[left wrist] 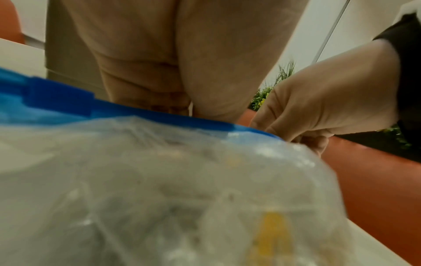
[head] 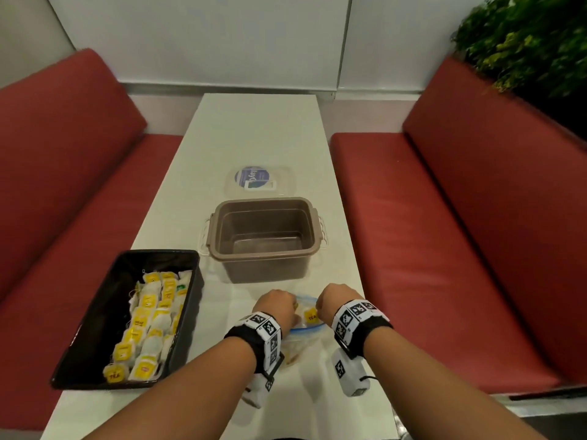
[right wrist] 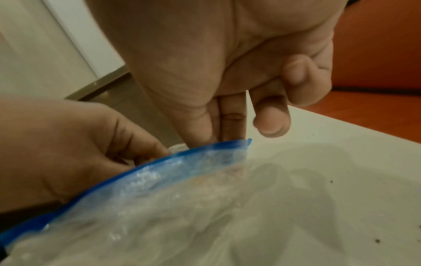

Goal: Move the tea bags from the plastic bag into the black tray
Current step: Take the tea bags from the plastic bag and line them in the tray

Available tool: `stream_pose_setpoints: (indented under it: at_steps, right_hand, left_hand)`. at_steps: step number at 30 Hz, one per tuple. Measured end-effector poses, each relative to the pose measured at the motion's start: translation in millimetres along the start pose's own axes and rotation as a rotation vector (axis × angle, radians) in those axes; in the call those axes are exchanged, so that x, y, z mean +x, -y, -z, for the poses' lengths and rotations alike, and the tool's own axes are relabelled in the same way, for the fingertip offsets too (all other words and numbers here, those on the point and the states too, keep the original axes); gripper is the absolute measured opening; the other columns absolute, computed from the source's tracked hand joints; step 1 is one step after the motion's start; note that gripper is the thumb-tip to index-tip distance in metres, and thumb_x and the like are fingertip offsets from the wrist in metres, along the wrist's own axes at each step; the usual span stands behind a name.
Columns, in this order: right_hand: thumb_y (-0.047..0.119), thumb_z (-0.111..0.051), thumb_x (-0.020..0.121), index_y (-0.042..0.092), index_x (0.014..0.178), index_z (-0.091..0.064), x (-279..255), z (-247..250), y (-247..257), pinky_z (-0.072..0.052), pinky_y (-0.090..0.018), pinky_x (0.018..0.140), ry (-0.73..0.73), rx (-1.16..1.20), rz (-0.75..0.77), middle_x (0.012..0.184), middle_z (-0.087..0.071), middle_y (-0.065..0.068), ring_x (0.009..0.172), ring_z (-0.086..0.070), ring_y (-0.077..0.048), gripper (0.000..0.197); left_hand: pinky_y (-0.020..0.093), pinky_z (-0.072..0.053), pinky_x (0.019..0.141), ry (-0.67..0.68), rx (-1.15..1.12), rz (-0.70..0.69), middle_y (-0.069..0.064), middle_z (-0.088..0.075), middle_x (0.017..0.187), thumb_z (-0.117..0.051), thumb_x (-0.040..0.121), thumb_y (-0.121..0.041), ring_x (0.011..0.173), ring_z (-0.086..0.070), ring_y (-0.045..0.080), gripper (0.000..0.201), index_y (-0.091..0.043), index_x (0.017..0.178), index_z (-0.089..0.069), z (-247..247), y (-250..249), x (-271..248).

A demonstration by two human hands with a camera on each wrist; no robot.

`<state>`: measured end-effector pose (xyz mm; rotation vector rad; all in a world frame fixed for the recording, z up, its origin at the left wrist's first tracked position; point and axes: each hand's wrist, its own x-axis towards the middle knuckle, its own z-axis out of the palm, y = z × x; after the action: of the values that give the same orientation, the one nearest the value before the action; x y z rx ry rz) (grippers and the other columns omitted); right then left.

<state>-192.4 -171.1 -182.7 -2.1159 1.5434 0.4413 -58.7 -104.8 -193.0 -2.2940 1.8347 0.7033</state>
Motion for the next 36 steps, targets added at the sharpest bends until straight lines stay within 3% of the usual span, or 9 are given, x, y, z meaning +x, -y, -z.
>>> stream_pose_setpoints:
  at_steps: [3,6,10,16,21,25,27,31,36]
  right_hand:
    - [0.019,-0.066,0.081,0.022,0.107,-0.072,5.5,-6.7,-2.9,-0.056,-0.033,0.085,0.040,-0.067,0.090,0.105,-0.071,-0.005,0.094,-0.068,-0.027,0.027]
    - [0.024,-0.068,0.080,0.030,0.115,-0.068,5.9,-9.4,-4.7,-0.055,-0.034,0.086,0.043,-0.138,0.185,0.109,-0.069,-0.005,0.099,-0.067,-0.028,0.036]
    - [0.026,-0.068,0.078,0.027,0.105,-0.074,4.8,-9.0,-0.7,-0.056,-0.034,0.085,0.013,-0.139,0.191,0.103,-0.071,-0.004,0.095,-0.068,-0.028,0.027]
    - [0.023,-0.065,0.075,0.021,0.092,-0.074,-1.5,-13.1,4.3,-0.057,-0.033,0.080,0.038,-0.096,0.190,0.092,-0.072,-0.006,0.085,-0.069,-0.028,0.019]
    - [0.020,-0.066,0.077,0.021,0.093,-0.073,-5.6,-18.8,4.8,-0.057,-0.033,0.082,0.054,-0.081,0.154,0.096,-0.073,-0.005,0.088,-0.069,-0.027,0.017]
    - [0.014,-0.059,0.083,0.016,0.095,-0.070,-9.9,-21.4,6.1,-0.055,-0.029,0.077,0.056,-0.108,0.134,0.097,-0.071,-0.008,0.087,-0.068,-0.027,0.017]
    - [0.019,-0.065,0.079,0.016,0.089,-0.066,-12.9,-11.8,12.1,-0.052,-0.028,0.069,0.044,-0.121,0.137,0.090,-0.069,-0.010,0.080,-0.066,-0.026,0.010]
    - [0.034,-0.075,0.077,0.012,0.091,-0.069,-20.7,31.2,39.0,-0.047,-0.029,0.067,-0.019,-0.079,0.163,0.093,-0.071,-0.008,0.082,-0.065,-0.028,0.027]
    - [0.025,-0.071,0.079,0.017,0.076,-0.070,-43.5,80.3,85.2,-0.058,-0.035,0.075,-0.082,0.074,0.319,0.081,-0.070,-0.001,0.079,-0.067,-0.020,0.009]
  left_hand:
    - [0.033,-0.049,0.084,-0.024,-0.015,0.009,0.009,-0.067,0.107,-0.068,0.083,-0.036,0.101,-0.062,0.028,0.027,-0.016,0.101,-0.067,1.7,-0.2,0.0]
    - [0.032,-0.050,0.081,-0.051,-0.051,0.023,0.009,-0.068,0.103,-0.062,0.083,-0.029,0.097,-0.064,0.028,0.023,-0.014,0.099,-0.067,5.5,-0.8,-3.3]
    - [0.032,-0.052,0.081,-0.042,-0.144,0.000,0.007,-0.069,0.104,-0.060,0.082,-0.024,0.098,-0.064,0.028,0.022,-0.018,0.102,-0.067,6.4,1.9,-11.2]
    - [0.030,-0.052,0.076,0.015,-0.287,-0.071,0.003,-0.069,0.100,-0.070,0.074,-0.045,0.089,-0.064,0.022,0.036,-0.019,0.100,-0.068,8.3,-2.9,-19.9]
    - [0.030,-0.051,0.086,-0.050,-0.252,-0.036,0.001,-0.069,0.103,-0.063,0.086,-0.028,0.099,-0.062,0.021,0.016,-0.021,0.098,-0.070,5.4,-2.8,-16.9]
    - [0.030,-0.052,0.085,-0.089,-0.263,-0.067,-0.002,-0.070,0.097,-0.064,0.086,-0.029,0.094,-0.063,0.019,0.012,-0.021,0.092,-0.071,15.9,0.9,-23.4]
    - [0.028,-0.051,0.081,-0.133,-0.303,-0.078,-0.003,-0.070,0.092,-0.064,0.086,-0.031,0.089,-0.064,0.017,0.013,-0.021,0.092,-0.071,30.6,9.5,-29.8]
    - [0.021,-0.044,0.069,-0.239,-0.414,-0.137,-0.009,-0.066,0.079,-0.067,0.088,-0.029,0.077,-0.062,0.010,0.004,-0.029,0.084,-0.067,72.9,40.1,-46.3]
    - [0.021,-0.049,0.070,-0.387,-0.514,-0.129,-0.010,-0.068,0.079,-0.067,0.089,-0.027,0.072,-0.063,0.003,0.003,-0.027,0.091,-0.070,123.4,100.6,-80.2]
